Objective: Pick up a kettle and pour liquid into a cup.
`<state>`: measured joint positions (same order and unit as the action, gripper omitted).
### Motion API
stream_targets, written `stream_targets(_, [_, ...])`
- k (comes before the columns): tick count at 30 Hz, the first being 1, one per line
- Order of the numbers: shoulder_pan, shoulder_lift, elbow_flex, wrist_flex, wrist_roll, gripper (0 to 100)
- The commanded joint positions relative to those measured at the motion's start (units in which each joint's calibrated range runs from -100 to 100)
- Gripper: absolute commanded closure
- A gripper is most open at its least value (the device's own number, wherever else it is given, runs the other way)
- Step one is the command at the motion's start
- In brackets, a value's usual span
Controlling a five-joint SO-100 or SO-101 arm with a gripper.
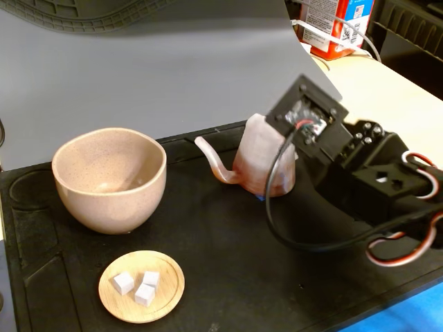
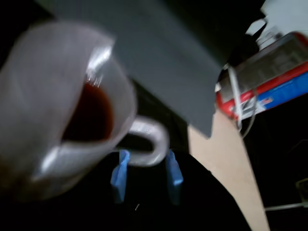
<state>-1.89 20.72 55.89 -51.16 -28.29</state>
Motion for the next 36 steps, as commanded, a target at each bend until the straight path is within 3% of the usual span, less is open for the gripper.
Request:
stream_targets(1, [-0.1, 3.4, -4.2, -4.0, 0.2, 89])
stream_targets(36, [2.4, 8.7, -13.1, -3.2, -0.4, 89])
